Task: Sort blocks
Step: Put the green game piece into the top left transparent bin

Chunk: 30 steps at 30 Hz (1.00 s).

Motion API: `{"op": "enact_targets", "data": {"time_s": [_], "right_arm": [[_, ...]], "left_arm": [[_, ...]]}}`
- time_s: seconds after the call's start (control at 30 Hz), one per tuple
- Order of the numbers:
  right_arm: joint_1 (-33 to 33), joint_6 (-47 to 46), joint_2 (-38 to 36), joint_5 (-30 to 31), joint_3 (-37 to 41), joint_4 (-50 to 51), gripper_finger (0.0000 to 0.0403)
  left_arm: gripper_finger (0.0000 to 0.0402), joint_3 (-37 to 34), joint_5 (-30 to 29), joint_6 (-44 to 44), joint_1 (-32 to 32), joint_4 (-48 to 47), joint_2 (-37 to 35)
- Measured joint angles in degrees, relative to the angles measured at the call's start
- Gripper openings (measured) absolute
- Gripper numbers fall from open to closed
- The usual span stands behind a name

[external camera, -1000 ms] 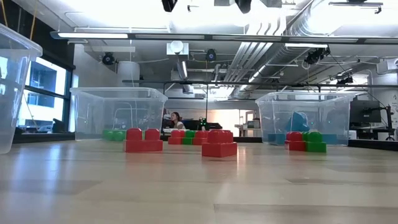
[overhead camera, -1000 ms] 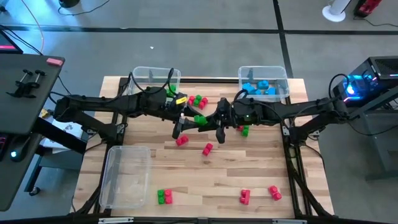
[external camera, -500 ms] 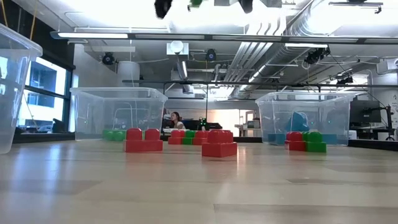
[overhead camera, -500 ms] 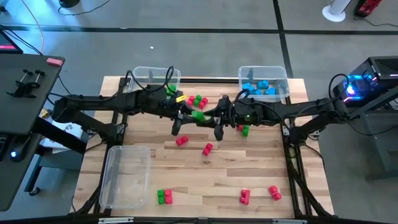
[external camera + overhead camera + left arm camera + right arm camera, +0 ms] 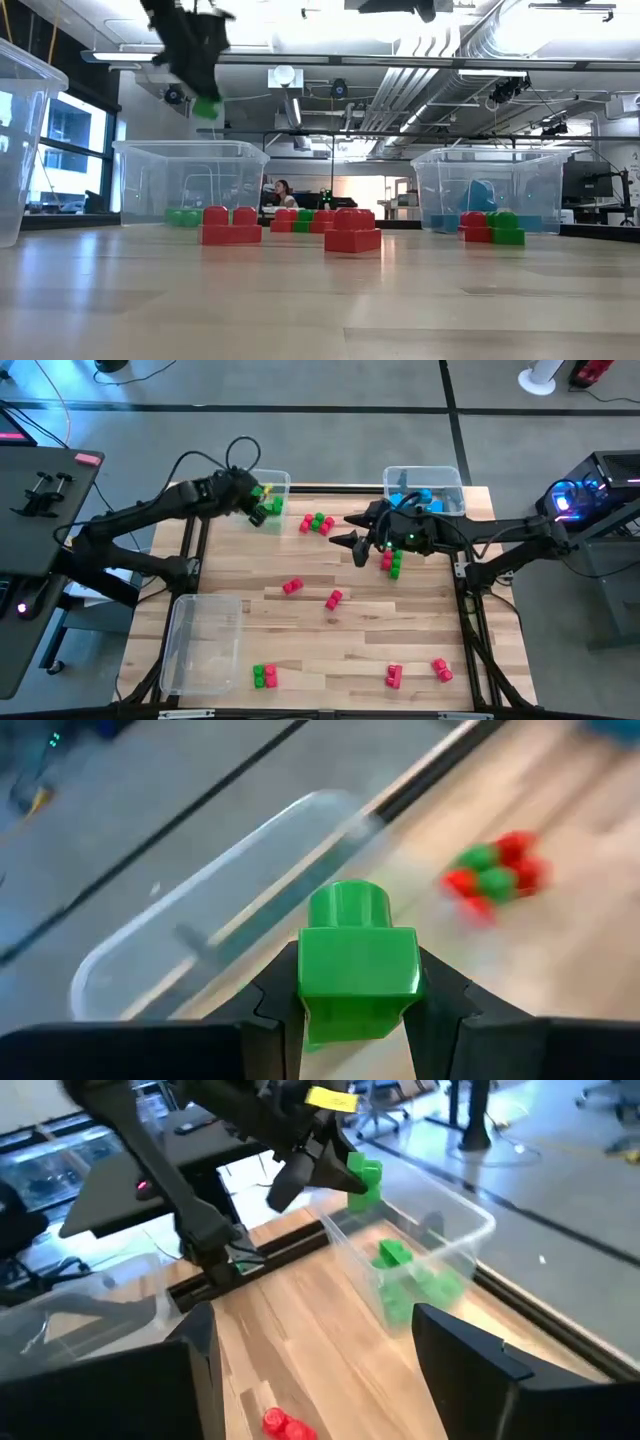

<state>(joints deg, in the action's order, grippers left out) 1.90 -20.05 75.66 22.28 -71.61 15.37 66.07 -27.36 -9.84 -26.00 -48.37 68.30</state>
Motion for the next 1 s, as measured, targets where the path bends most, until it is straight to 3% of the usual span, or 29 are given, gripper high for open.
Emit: {"op": "enact_targets", "data": {"time_s": [0.1,0.23,0.57,0.73,0.83,0.93,1.0], "right_arm": [[-1.2,-2.3,0.0,0.0,0.0,1.2,0.0204],[-2.5,-4.7,0.0,-0.2,0.0,1.5,0.0204],[-4.0,-8.4,0.0,-1.1,0.0,1.8,0.0204],[-8.5,-18.5,2.5,1.2,0.0,2.6,0.0204],[-13.3,-19.5,6.2,-3.1,0.0,2.8,0.0198],[-17.6,-18.5,11.3,-8.1,0.0,3.0,0.0163],[-20.1,-18.3,15.1,-10.4,0.0,3.2,0.0115]], "left_arm": [[0.0108,-2.5,4.4,0.0,-6.3,1.8,1.5],[0.0145,-3.2,5.5,-0.1,-11.6,3.0,4.2],[0.025,-3.1,14.6,-1.3,-14.9,3.3,2.6],[0.0269,-3.1,31.4,-5.7,-14.3,5.1,-1.3],[0.0269,-3.1,39.8,-8.7,-10.7,10.4,-4.6],[0.0268,-3.1,42.6,-9.9,-5.0,17.1,-8.9],[0.0268,-3.1,42.5,-10.5,-0.7,21.6,-11.7]]}}
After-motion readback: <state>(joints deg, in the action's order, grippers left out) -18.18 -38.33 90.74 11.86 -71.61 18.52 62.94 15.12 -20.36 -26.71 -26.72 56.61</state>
